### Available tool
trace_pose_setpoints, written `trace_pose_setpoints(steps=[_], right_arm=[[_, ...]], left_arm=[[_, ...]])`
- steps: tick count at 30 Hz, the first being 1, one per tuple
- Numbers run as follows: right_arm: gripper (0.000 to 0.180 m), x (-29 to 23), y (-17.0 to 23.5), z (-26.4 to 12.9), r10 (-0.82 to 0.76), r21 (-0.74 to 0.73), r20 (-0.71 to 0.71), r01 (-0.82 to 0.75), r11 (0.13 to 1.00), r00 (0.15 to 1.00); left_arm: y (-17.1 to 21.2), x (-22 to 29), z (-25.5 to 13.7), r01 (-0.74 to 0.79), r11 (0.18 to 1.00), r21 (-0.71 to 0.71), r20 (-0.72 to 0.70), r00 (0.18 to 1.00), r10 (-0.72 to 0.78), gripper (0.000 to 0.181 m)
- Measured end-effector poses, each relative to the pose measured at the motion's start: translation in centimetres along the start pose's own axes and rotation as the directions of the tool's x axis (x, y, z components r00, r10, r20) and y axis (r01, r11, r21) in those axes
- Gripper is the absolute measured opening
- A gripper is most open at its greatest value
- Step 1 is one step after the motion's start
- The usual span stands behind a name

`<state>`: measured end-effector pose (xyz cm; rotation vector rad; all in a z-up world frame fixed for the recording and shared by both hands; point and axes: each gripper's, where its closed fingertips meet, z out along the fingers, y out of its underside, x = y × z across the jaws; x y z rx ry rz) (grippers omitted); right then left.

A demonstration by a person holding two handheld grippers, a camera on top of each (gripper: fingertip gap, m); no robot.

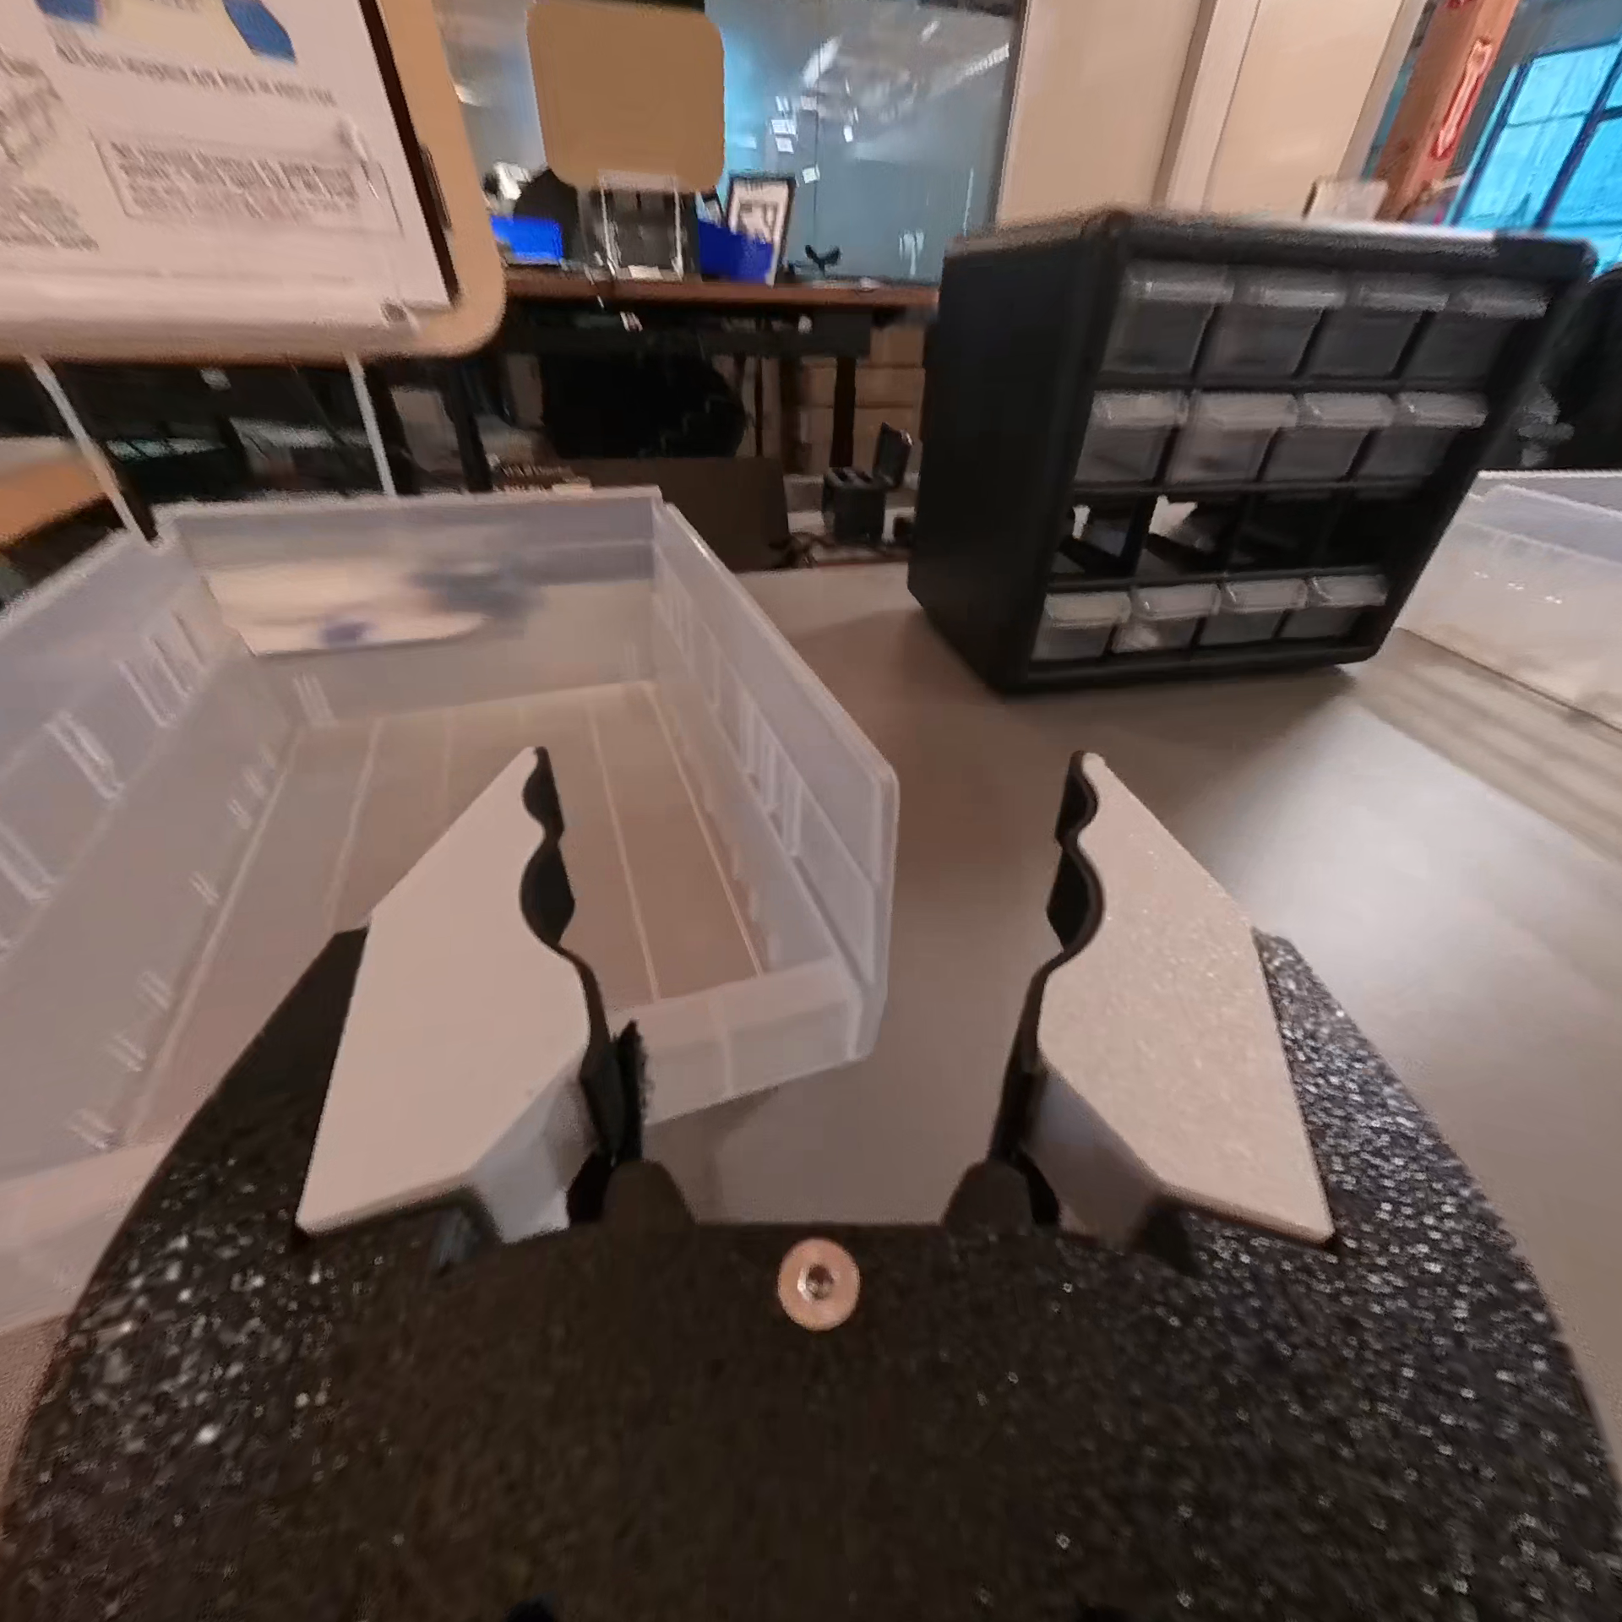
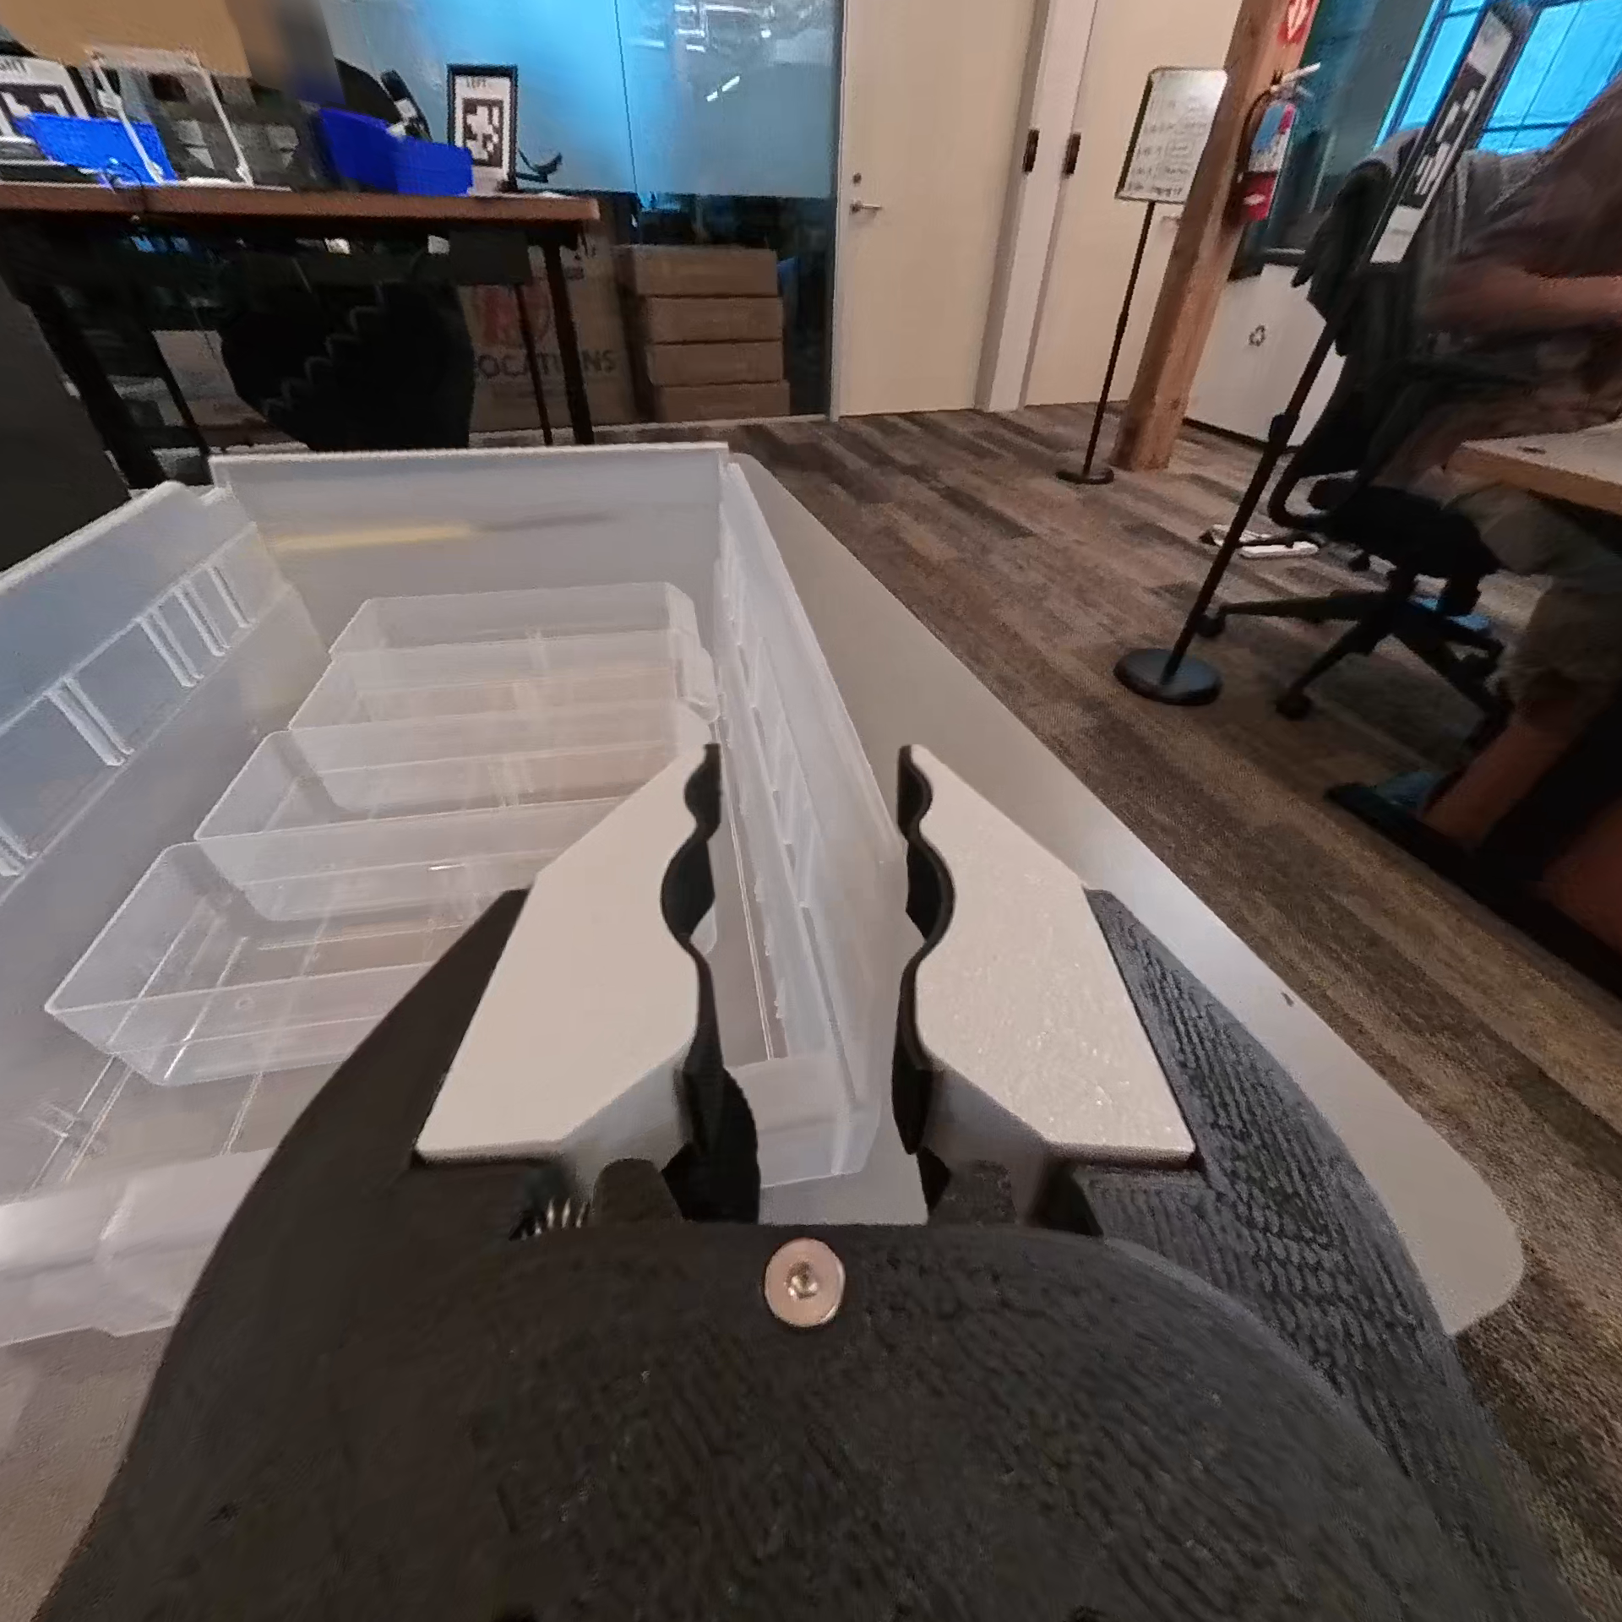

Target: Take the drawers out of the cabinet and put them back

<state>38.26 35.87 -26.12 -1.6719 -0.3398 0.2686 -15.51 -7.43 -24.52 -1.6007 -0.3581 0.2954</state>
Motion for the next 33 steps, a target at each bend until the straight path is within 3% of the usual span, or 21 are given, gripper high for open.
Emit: trace_pose_setpoints(steps=[3,6,11,15,24,33], right_arm=[[0.025,0.5,0.1,0.0,0.016,-0.005,-0.004,-0.016,1.0,1.0],[0.012,0.8,0.2,-0.1,0.059,-0.012,0.008,-0.059,0.998,0.998],[0.004,-0.2,0.5,-0.6,0.076,-0.055,0.102,-0.071,0.996,0.992],[0.002,-1.1,0.7,-1.6,0.074,-0.092,0.157,-0.06,0.994,0.985],[0.003,-1.8,1.1,-3.3,0.029,-0.139,0.267,0.009,0.99,0.963],[0.004,-2.4,1.4,-5.8,-0.015,-0.111,0.493,0.08,0.991,0.87]], left_arm=[[-0.7,-0.1,0.0,-0.015,0.998,0.057,0.004,1.0,0.015,0.11],[0.4,0.2,0.0,-0.034,0.999,0.028,0.006,0.999,0.034,0.108],[0.9,0.9,0.4,-0.105,0.994,0.004,-0.008,0.994,0.105,0.1],[1.9,1.8,0.6,-0.157,0.987,-0.034,-0.052,0.987,0.155,0.088],[1.9,1.7,0.6,-0.188,0.981,-0.035,-0.033,0.982,0.187,0.084],[2.1,1.8,0.8,-0.196,0.98,-0.043,-0.033,0.98,0.195,0.082]])
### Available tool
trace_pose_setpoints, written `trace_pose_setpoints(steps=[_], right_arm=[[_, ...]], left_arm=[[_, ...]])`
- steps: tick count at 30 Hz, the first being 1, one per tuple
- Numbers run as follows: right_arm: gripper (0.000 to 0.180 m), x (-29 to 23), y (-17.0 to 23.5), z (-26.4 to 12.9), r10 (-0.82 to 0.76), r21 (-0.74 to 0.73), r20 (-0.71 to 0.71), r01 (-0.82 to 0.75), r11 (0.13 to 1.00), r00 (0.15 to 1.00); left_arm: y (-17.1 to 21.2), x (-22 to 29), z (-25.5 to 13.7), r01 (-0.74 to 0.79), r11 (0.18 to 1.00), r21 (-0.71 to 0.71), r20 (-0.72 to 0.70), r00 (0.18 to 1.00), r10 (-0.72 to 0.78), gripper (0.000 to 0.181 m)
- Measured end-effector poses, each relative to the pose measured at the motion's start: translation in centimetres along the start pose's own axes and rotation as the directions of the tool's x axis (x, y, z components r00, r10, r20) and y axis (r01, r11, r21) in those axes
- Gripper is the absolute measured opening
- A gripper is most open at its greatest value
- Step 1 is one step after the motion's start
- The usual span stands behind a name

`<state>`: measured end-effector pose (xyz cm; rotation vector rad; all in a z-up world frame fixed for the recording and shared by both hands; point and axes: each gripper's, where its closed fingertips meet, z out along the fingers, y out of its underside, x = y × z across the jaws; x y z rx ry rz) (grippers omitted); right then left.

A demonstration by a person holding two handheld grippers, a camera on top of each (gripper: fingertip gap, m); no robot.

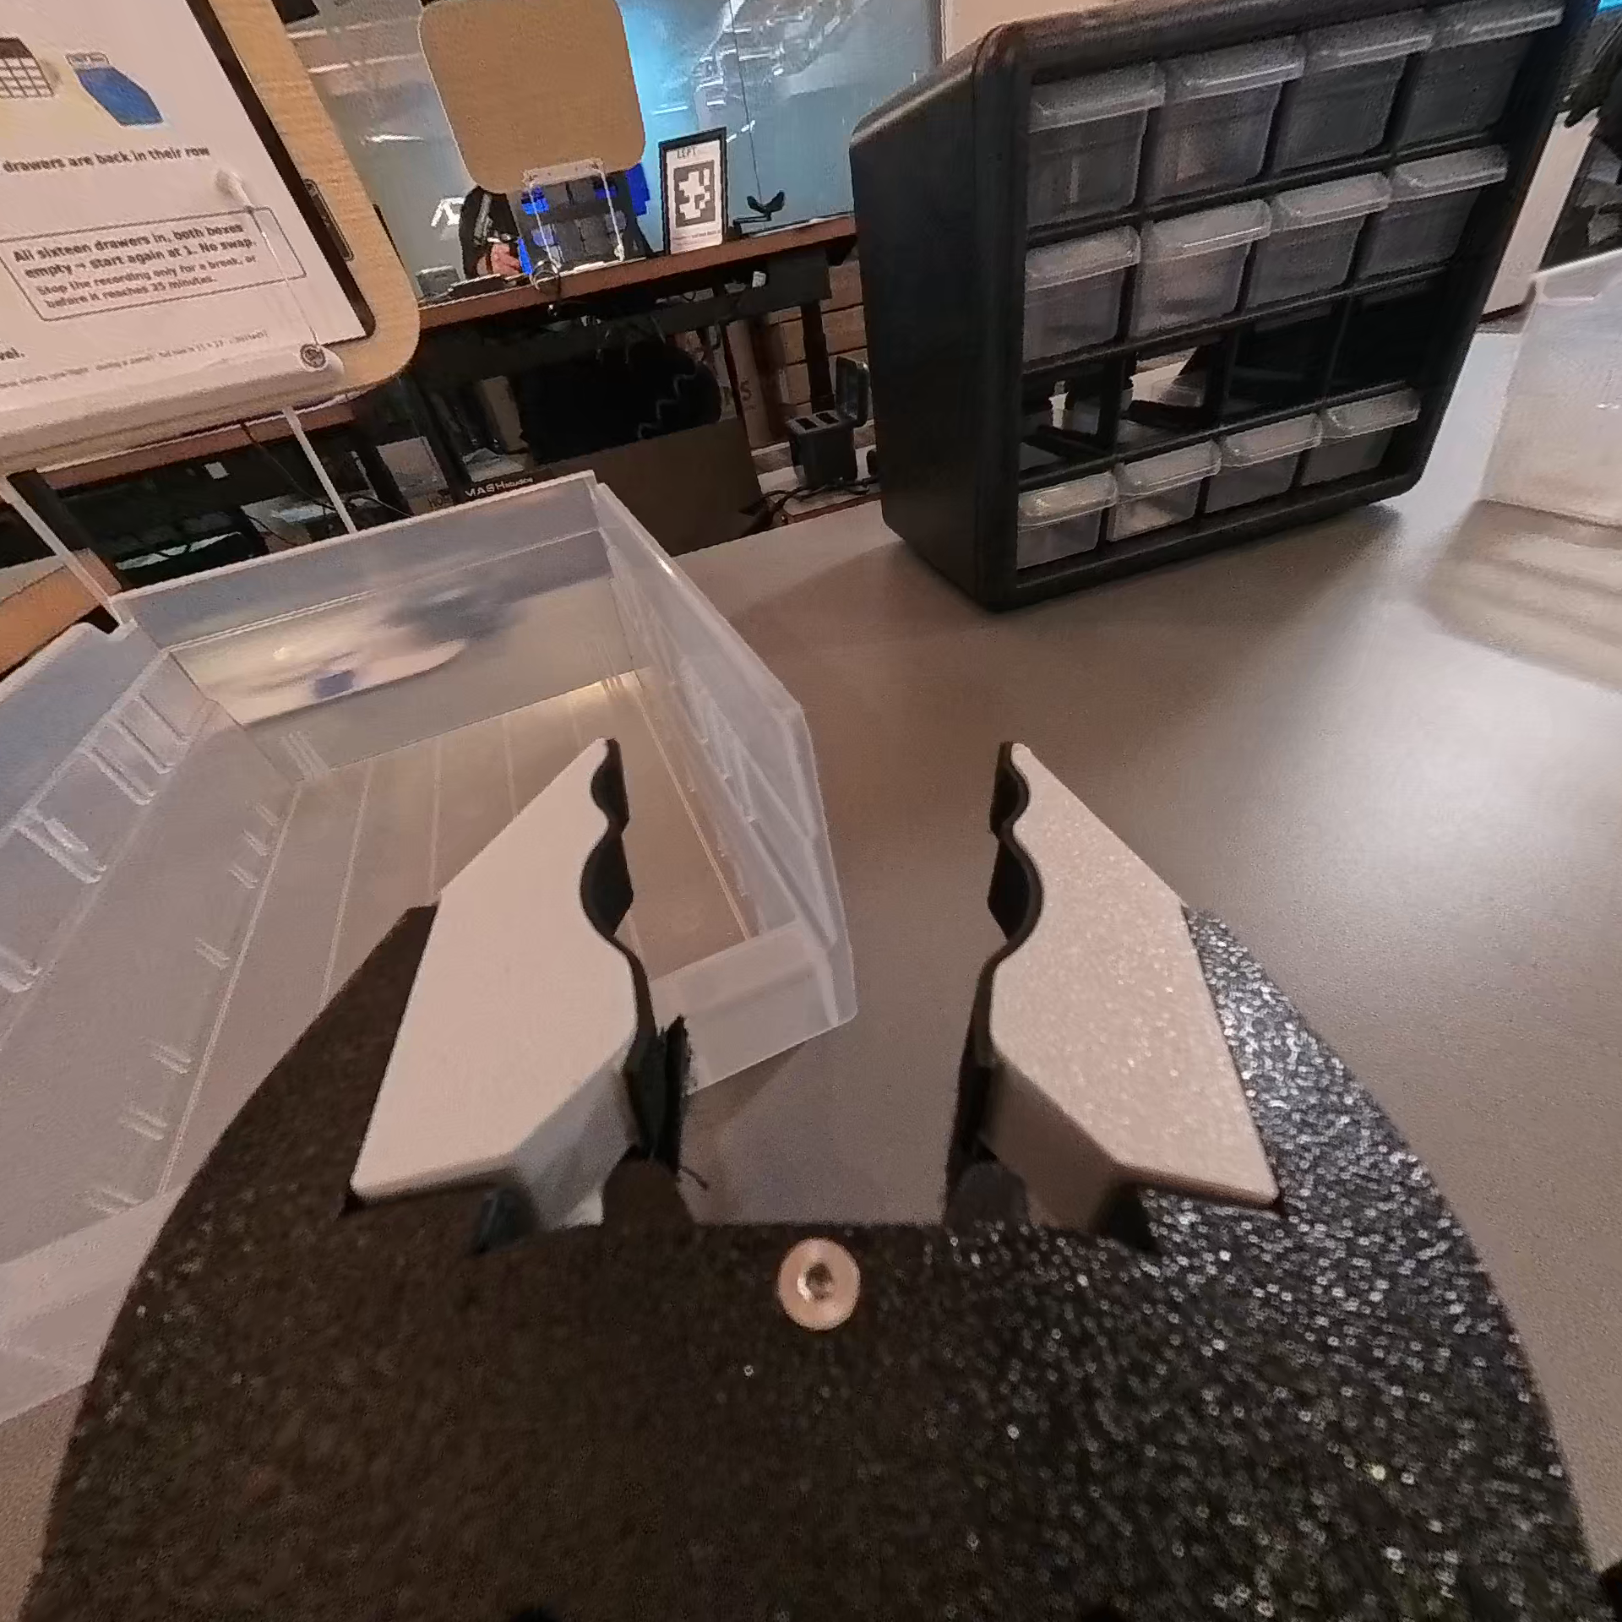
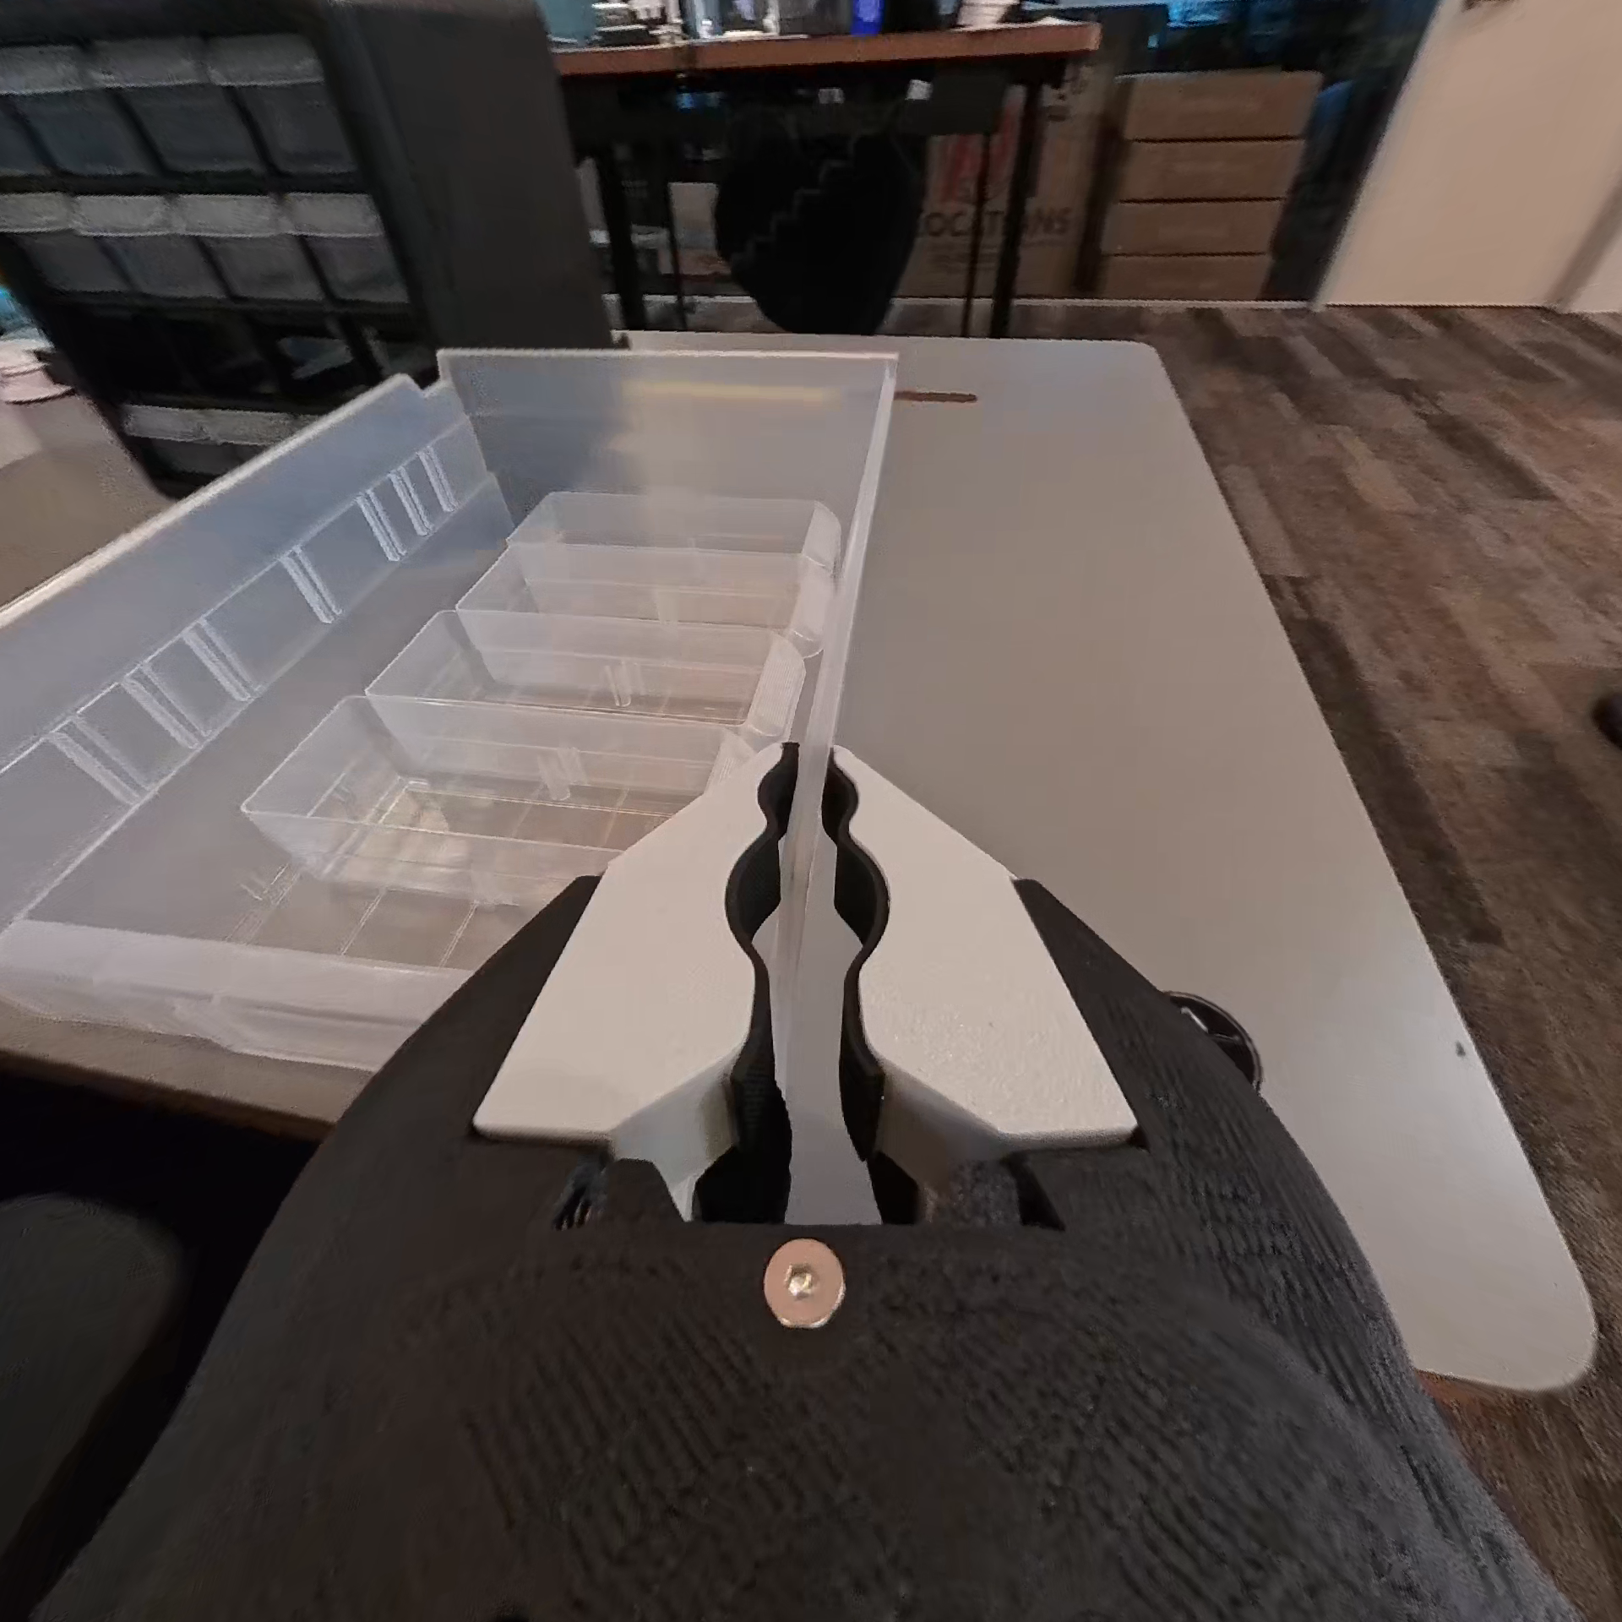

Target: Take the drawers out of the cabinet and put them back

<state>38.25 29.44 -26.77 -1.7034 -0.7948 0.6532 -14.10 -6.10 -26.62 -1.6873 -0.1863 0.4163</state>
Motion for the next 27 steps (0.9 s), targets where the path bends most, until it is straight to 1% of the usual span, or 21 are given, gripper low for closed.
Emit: trace_pose_setpoints(steps=[2,5,8,11,17,23,27], right_arm=[[0.004,-0.7,0.0,-0.2,-0.013,0.005,0.046,0.013,1.0,0.999],[0.004,-1.8,0.0,0.0,-0.03,0.004,0.101,0.029,1.0,0.994],[0.005,-2.9,-0.1,0.5,-0.047,0.003,0.151,0.047,0.999,0.987],[0.005,-3.7,-0.1,0.8,-0.052,0.001,0.193,0.053,0.999,0.98],[0.004,-5.1,-0.2,1.3,-0.032,-0.006,0.258,0.035,0.999,0.966],[0.003,-6.4,-0.3,2.0,-0.05,-0.027,0.283,0.06,0.998,0.958],[0.003,-7.5,-0.4,2.6,-0.051,-0.033,0.305,0.064,0.997,0.951]], left_arm=[[-0.1,-0.1,0.0,-0.006,1.0,0.007,0.014,1.0,0.006,0.085],[-0.8,-1.1,-0.2,-0.028,0.999,0.036,0.088,0.996,0.024,0.098],[-1.4,-1.7,-0.5,-0.059,0.997,0.059,0.138,0.989,0.051,0.104],[-0.9,-1.4,-0.3,-0.071,0.997,0.031,0.133,0.989,0.067,0.105],[-0.1,-1.1,0.2,-0.05,0.999,-0.007,0.105,0.993,0.051,0.104],[-0.6,-1.2,0.0,-0.058,0.998,0.023,0.112,0.992,0.055,0.105],[-0.4,-1.1,0.2,-0.068,0.998,0.011,0.112,0.992,0.066,0.106]])
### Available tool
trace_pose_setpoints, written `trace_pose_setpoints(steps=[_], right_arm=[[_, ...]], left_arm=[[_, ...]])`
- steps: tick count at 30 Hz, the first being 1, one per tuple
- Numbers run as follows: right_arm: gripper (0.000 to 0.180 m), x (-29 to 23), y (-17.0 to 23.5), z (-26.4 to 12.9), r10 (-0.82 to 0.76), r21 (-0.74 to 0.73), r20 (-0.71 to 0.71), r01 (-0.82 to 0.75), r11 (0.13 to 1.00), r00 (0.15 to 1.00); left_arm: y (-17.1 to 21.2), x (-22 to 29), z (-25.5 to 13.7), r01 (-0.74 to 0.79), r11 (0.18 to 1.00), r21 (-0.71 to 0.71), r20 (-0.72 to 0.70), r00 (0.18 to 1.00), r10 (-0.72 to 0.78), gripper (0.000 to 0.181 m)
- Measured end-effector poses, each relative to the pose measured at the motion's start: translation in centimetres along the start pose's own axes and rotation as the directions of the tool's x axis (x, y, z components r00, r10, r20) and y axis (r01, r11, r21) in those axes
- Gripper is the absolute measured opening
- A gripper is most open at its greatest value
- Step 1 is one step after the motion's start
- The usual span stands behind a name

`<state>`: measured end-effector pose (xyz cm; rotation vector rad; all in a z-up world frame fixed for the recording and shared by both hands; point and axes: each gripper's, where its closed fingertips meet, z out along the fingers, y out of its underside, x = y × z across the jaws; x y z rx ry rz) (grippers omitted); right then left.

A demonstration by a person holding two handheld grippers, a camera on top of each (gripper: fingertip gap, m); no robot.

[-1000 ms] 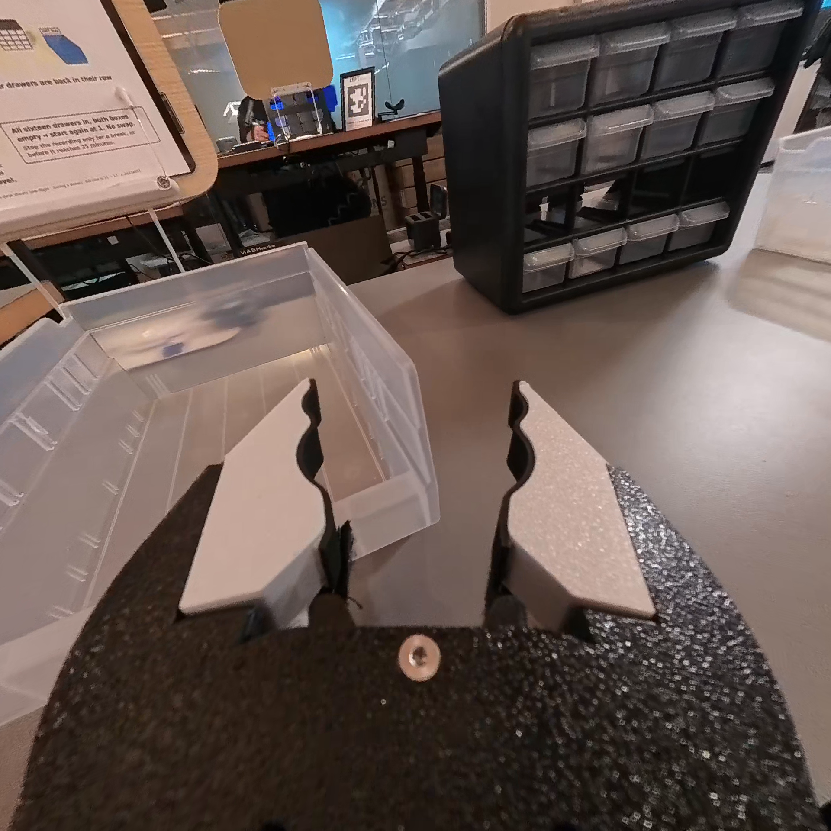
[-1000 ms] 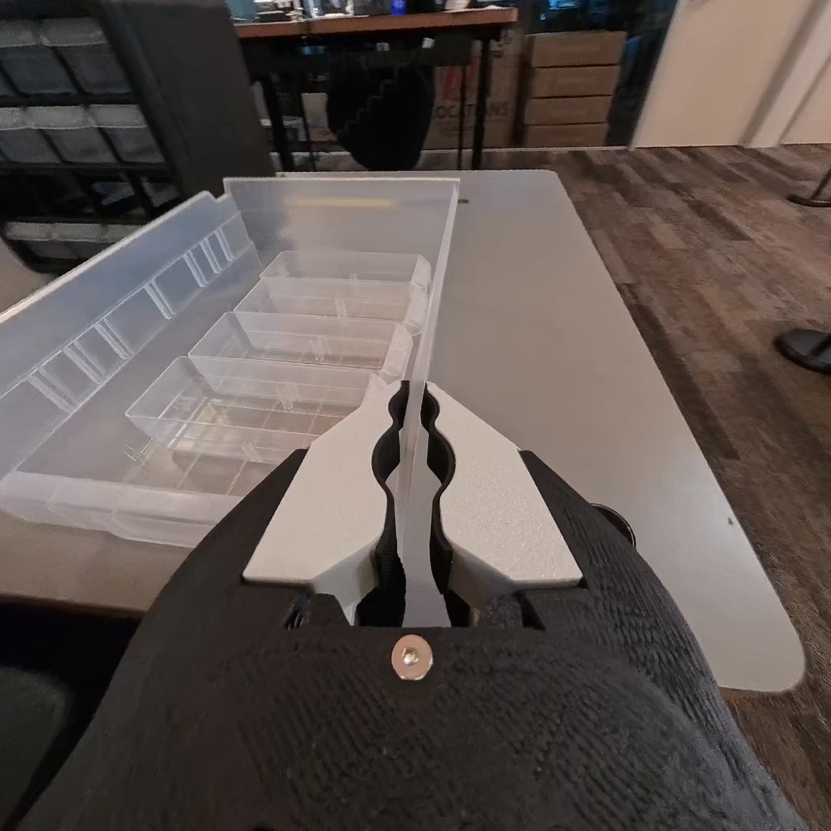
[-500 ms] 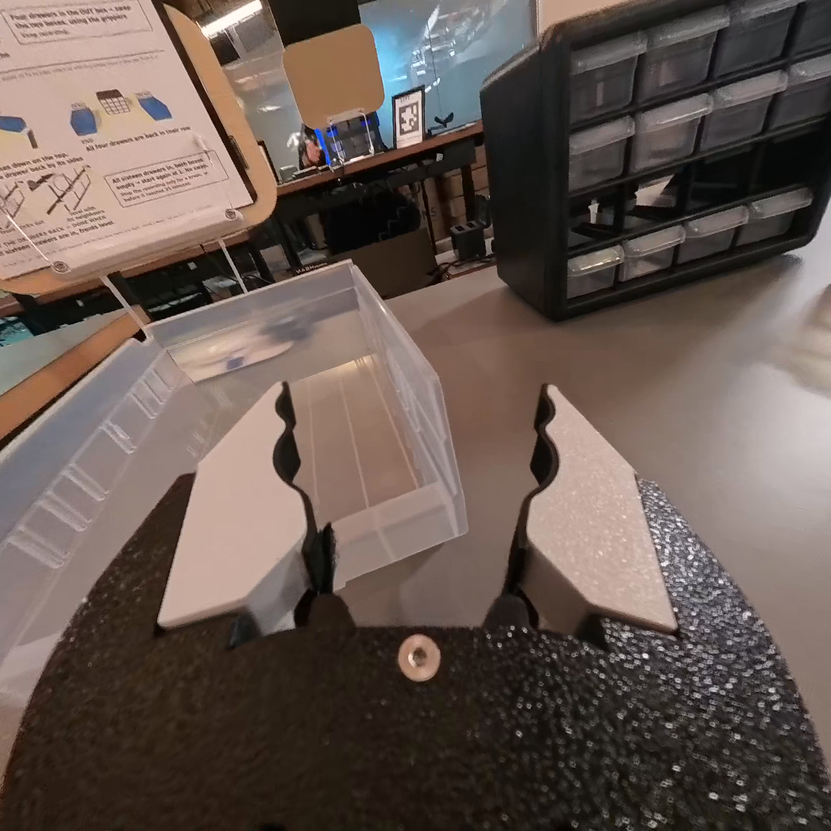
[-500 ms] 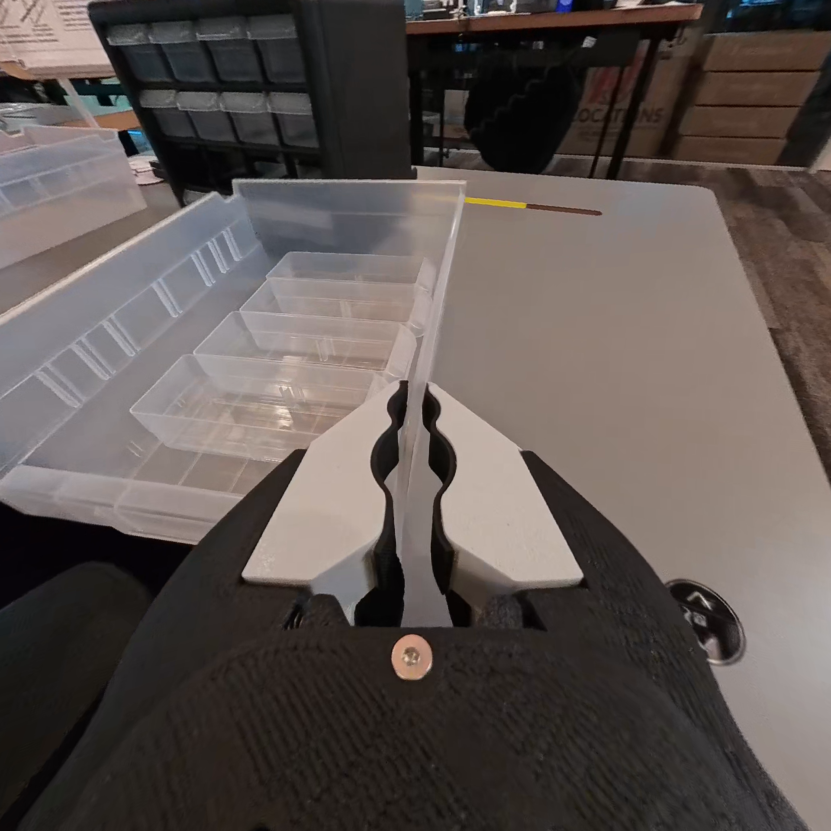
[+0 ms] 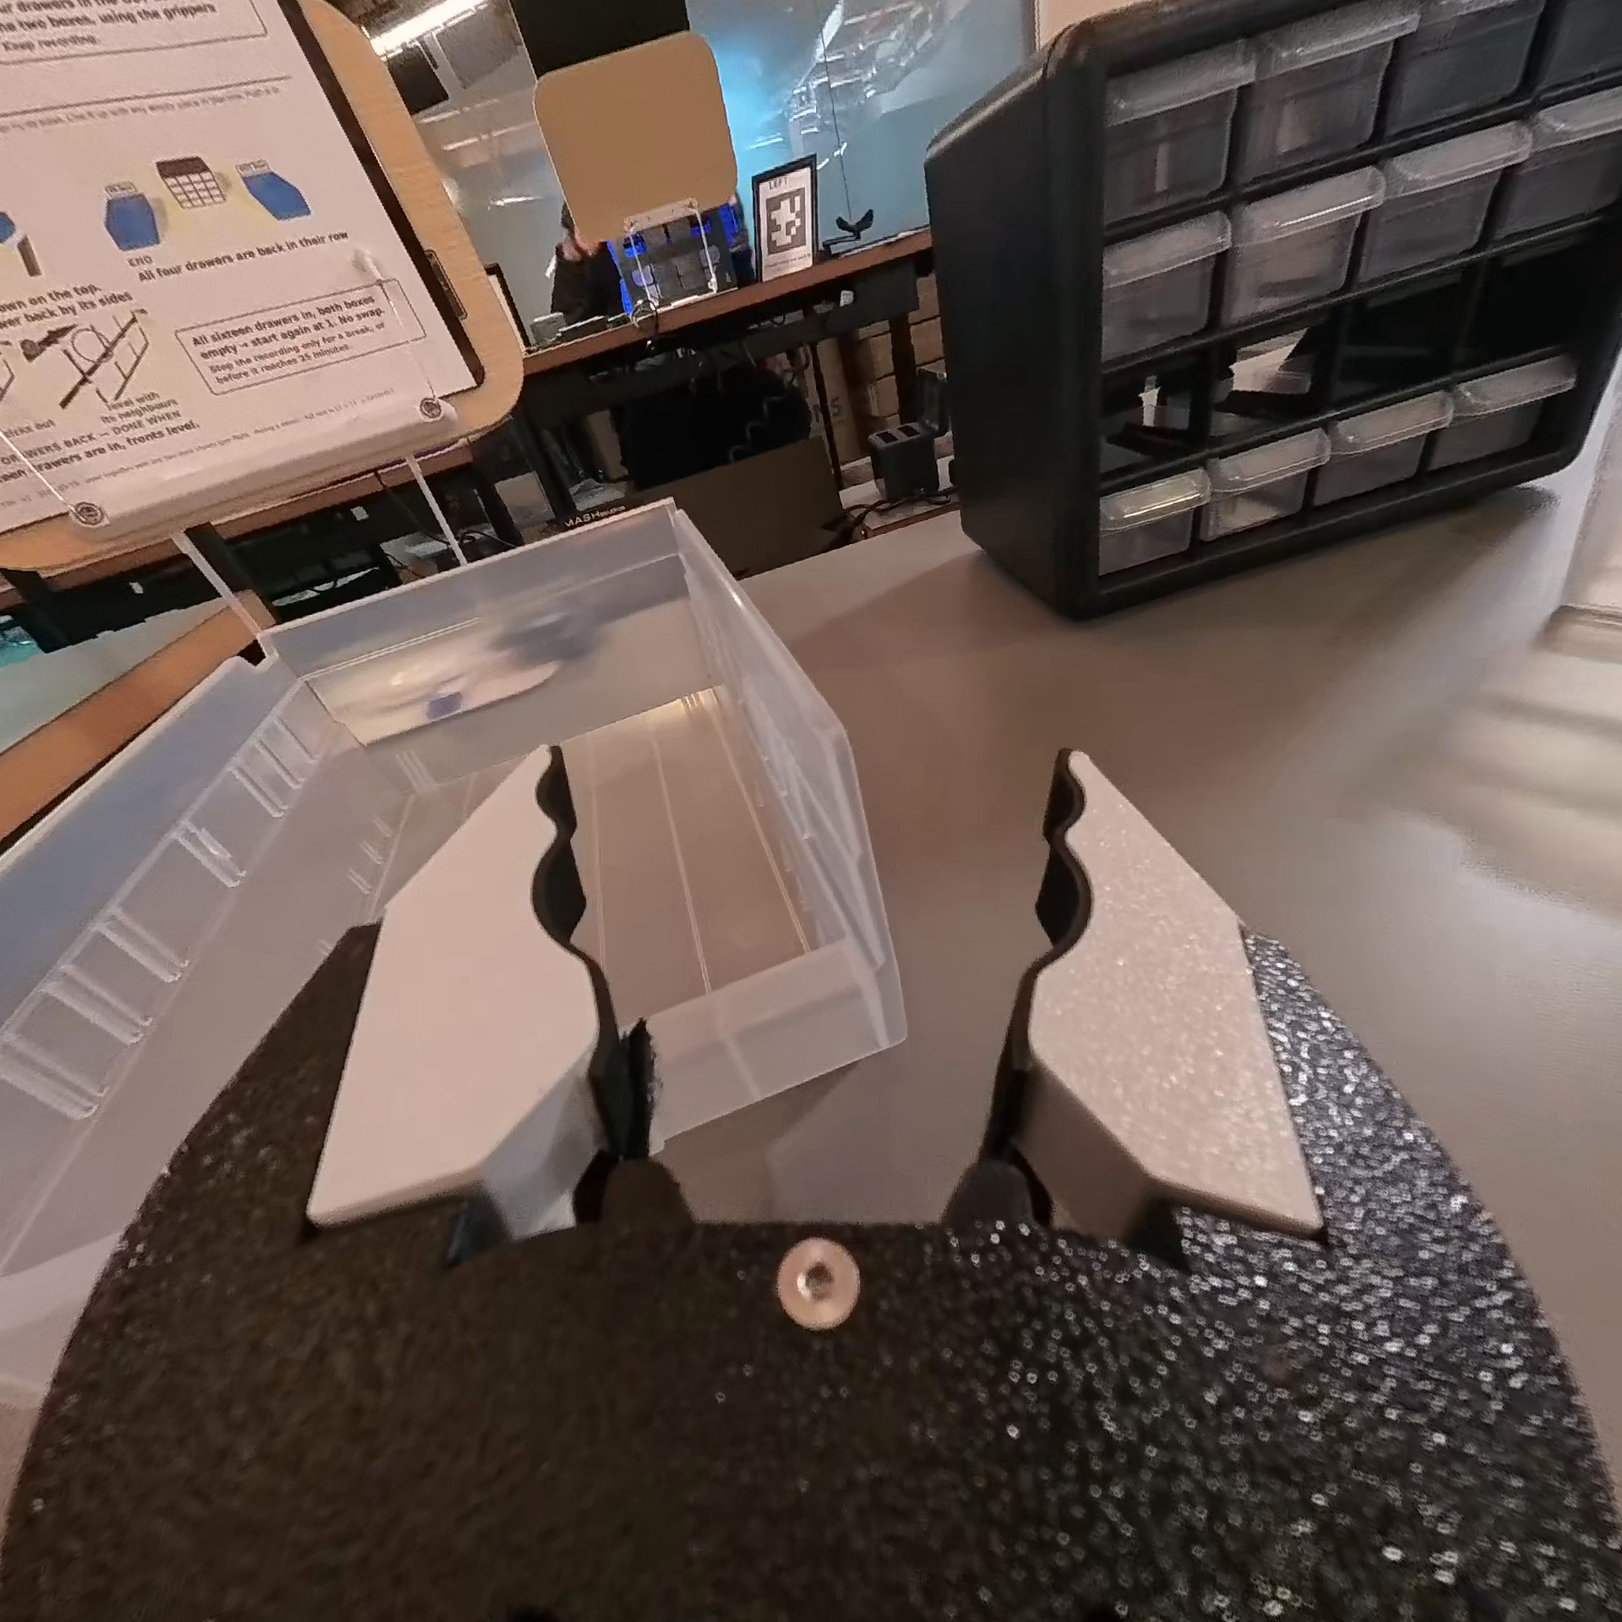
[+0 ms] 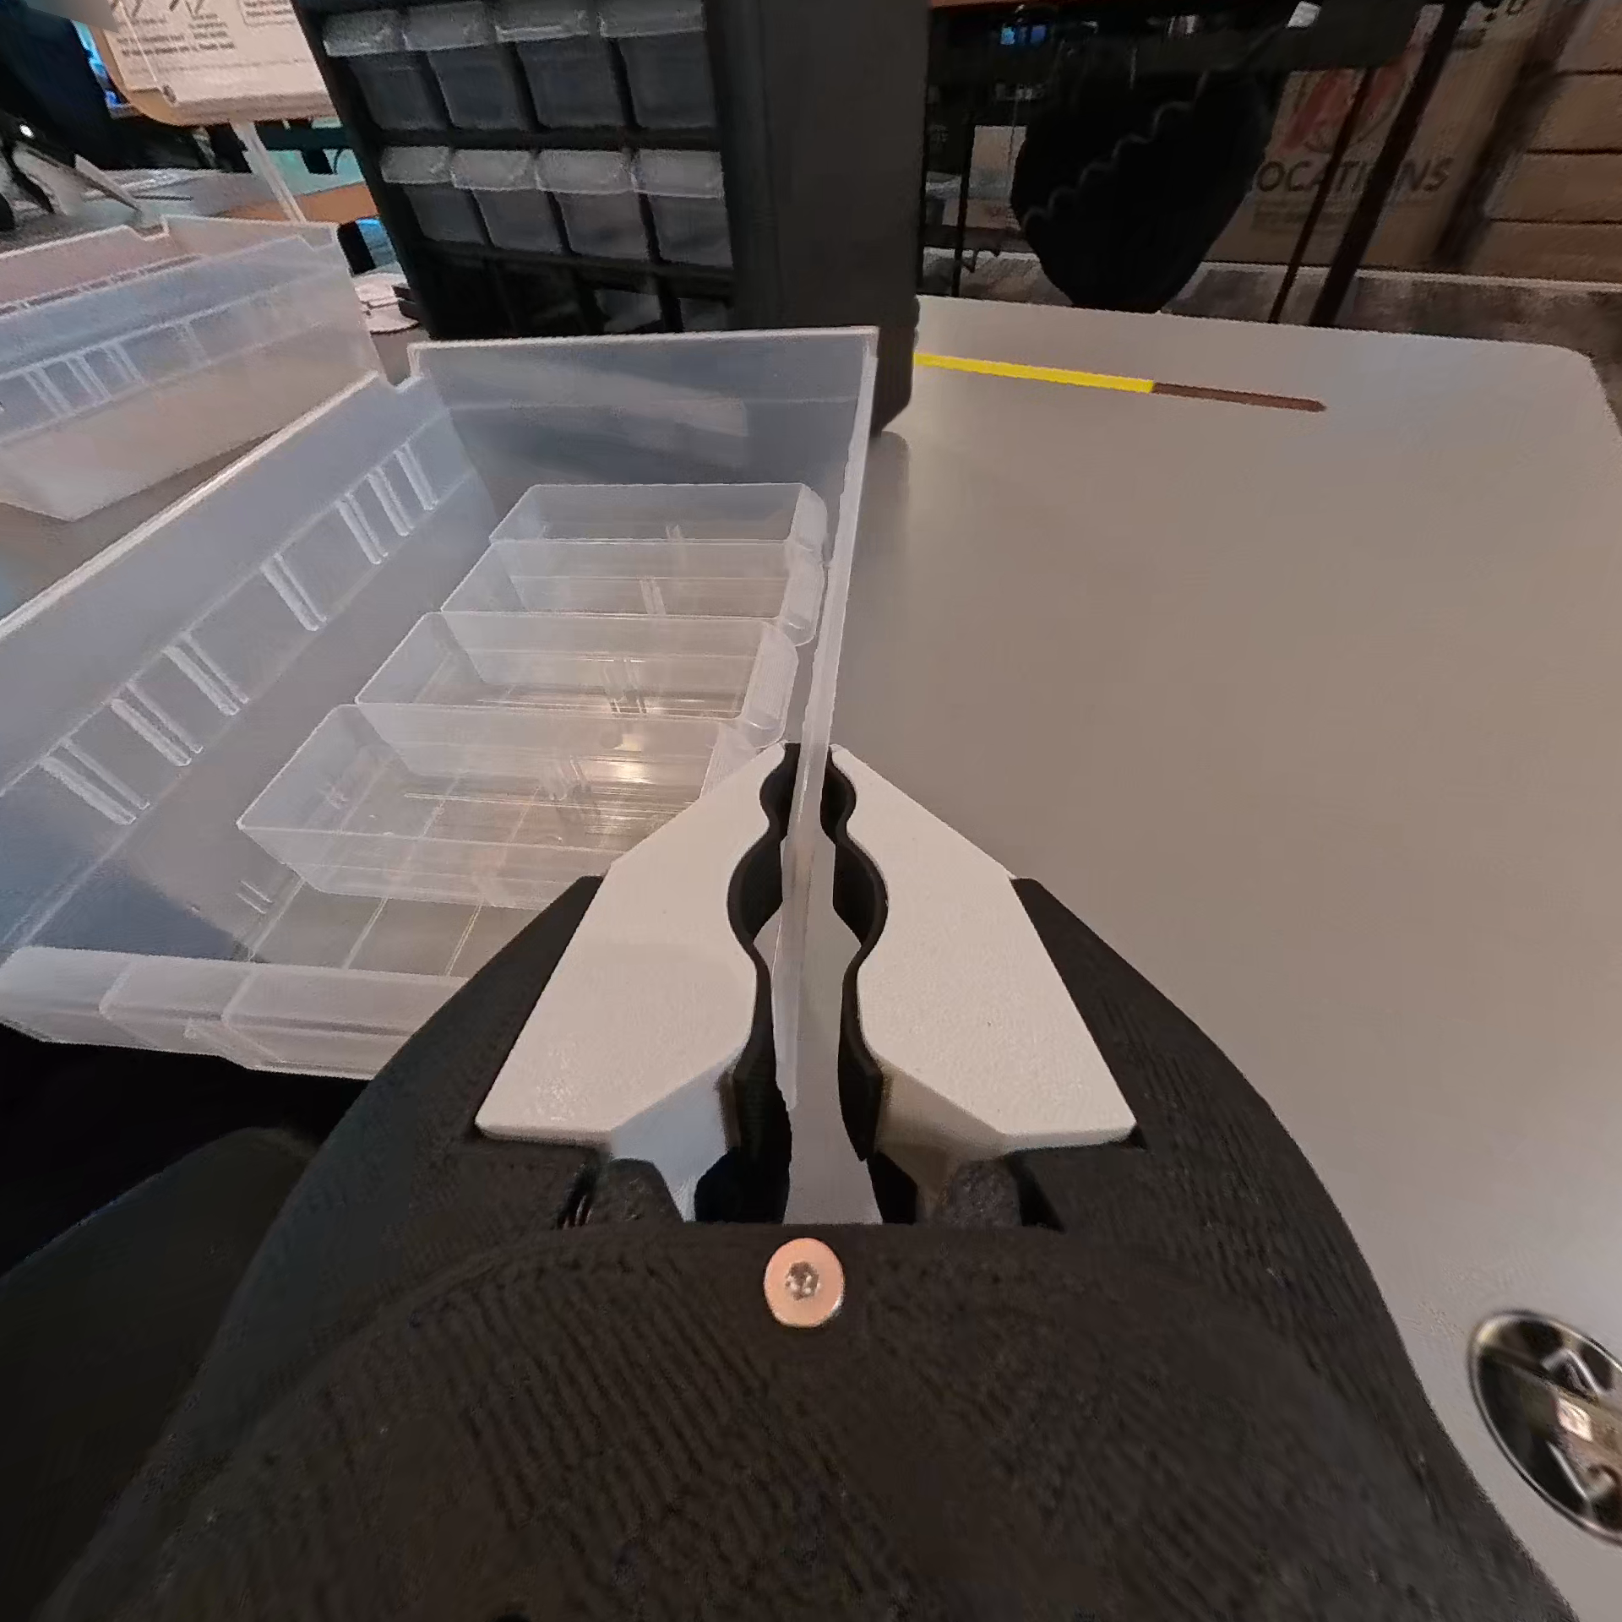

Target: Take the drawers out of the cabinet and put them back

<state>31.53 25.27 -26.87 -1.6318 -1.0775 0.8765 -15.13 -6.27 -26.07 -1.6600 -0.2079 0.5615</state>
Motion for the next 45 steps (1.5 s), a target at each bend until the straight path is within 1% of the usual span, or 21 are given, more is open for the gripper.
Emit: trace_pose_setpoints(steps=[9,15,19,24,26,28,30,33,36,39,41,42,44,45], right_arm=[[0.003,-1.7,-0.4,1.9,-0.033,-0.014,0.045,0.033,0.999,0.998],[0.003,-2.7,-0.5,3.1,-0.082,-0.023,0.056,0.084,0.996,0.995],[0.005,-3.1,-0.3,3.4,-0.097,-0.032,0.068,0.1,0.995,0.993],[0.009,-4.3,-0.2,3.5,-0.107,-0.032,0.129,0.112,0.993,0.986],[0.009,-4.5,-0.2,3.5,-0.112,-0.035,0.133,0.118,0.992,0.985],[0.01,-4.7,-0.2,3.5,-0.108,-0.036,0.143,0.114,0.993,0.984],[0.01,-5.0,-0.2,3.5,-0.102,-0.038,0.154,0.109,0.993,0.983],[0.01,-5.4,-0.2,3.7,-0.103,-0.041,0.163,0.111,0.993,0.981],[0.009,-6.4,-0.3,4.4,-0.101,-0.045,0.183,0.111,0.993,0.978],[0.003,-7.2,-0.8,6.1,-0.092,-0.053,0.138,0.1,0.994,0.986],[0.003,-8.7,-1.0,7.2,-0.115,-0.052,0.156,0.124,0.991,0.981],[0.003,-9.6,-1.1,7.8,-0.132,-0.053,0.169,0.142,0.988,0.977],[0.003,-11.4,-1.3,8.9,-0.162,-0.056,0.187,0.175,0.983,0.969],[0.003,-12.2,-1.4,9.4,-0.174,-0.057,0.192,0.188,0.98,0.966]], left_arm=[[0.5,0.1,0.3,0.02,1.0,-0.018,-0.004,1.0,-0.02,0.111],[0.8,-0.2,0.3,0.053,0.998,-0.026,-0.007,0.999,-0.053,0.11],[0.6,-0.3,0.1,0.076,0.997,-0.014,-0.018,0.997,-0.077,0.103],[0.2,-0.4,0.5,0.064,0.998,-0.014,-0.004,0.998,-0.064,0.095],[-0.2,-0.6,0.8,0.055,0.998,-0.02,0.007,0.998,-0.055,0.088],[0.0,-0.7,1.4,0.031,0.998,-0.058,0.02,0.999,-0.029,0.086],[0.9,-0.4,2.2,0.018,0.992,-0.127,0.019,1.0,-0.015,0.085],[1.3,-0.1,3.0,0.035,0.985,-0.167,0.004,0.999,-0.034,0.072],[1.3,-0.9,3.7,0.026,0.982,-0.188,0.036,0.999,-0.019,0.049],[1.9,-1.5,4.3,0.025,0.973,-0.231,0.058,0.998,-0.012,0.051],[2.5,-1.5,4.2,0.017,0.964,-0.264,0.057,0.998,-0.002,0.045],[2.5,-1.6,4.1,0.005,0.967,-0.255,0.065,0.998,0.012,0.042],[2.4,-2.1,3.7,-0.036,0.967,-0.252,0.086,0.994,0.06,0.016],[2.3,-2.7,3.4,-0.059,0.965,-0.254,0.109,0.99,0.09,0.006]])
